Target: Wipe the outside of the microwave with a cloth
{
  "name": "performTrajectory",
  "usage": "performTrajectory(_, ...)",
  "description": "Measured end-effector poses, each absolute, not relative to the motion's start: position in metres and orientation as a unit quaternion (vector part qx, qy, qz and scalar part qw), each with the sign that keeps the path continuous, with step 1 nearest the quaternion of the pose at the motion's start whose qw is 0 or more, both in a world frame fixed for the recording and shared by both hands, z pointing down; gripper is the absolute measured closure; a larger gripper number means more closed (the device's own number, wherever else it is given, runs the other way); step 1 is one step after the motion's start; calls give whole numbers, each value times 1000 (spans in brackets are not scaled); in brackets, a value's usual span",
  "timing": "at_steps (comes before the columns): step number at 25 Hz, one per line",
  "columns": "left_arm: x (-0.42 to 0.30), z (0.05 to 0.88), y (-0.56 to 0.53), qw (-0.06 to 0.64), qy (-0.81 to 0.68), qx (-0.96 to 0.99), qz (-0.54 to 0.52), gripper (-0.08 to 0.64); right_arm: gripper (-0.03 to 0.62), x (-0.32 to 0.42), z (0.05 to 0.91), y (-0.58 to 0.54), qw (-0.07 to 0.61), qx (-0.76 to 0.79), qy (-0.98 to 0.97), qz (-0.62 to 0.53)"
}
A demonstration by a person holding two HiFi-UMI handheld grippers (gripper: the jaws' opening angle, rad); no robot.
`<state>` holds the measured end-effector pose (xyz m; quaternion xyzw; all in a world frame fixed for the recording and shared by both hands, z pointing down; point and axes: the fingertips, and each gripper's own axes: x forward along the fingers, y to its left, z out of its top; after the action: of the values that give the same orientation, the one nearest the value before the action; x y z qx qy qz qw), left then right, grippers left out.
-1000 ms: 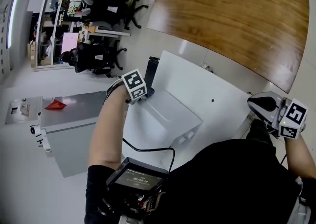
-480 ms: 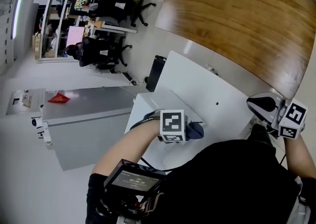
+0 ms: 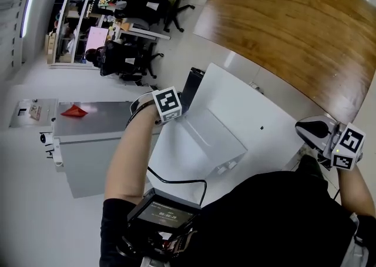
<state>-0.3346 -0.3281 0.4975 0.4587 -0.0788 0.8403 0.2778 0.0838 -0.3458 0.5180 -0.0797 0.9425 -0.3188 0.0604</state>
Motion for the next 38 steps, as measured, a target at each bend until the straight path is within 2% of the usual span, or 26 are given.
performTrajectory(4, -337, 504, -314, 302, -62, 451, 838, 508, 588, 89, 522, -350, 61, -85, 940, -324)
performTrajectory(12, -212, 498, -216, 308, 124, 483, 810, 508, 588, 84, 514, -349, 67, -83, 942, -317)
performTrajectory(16, -167, 509, -194, 210, 181, 508, 816, 512, 588, 80, 508, -343, 67, -74, 944, -315)
performTrajectory(18, -152, 509, -187, 197, 185, 526, 807, 513, 588, 77, 504, -341, 67, -68, 945, -312)
performTrajectory(24, -88, 493, -143, 274, 201, 614, 712, 509, 588, 66, 496, -326, 59, -47, 951, -301)
performTrajectory(27, -74, 486, -146, 279, 125, 682, 664, 509, 588, 60, 488, -318, 58, -37, 955, -288)
performTrajectory(31, -80, 453, -165, 241, -90, 793, 552, 508, 588, 45, 464, -287, 54, -19, 963, -265)
performTrajectory(34, -101, 421, -113, 225, -216, 832, 459, 508, 588, 25, 434, -236, 52, -2, 971, -235)
performTrajectory(38, -123, 404, -33, 161, -332, 864, 342, 508, 588, 4, 398, -155, 31, 24, 982, -183)
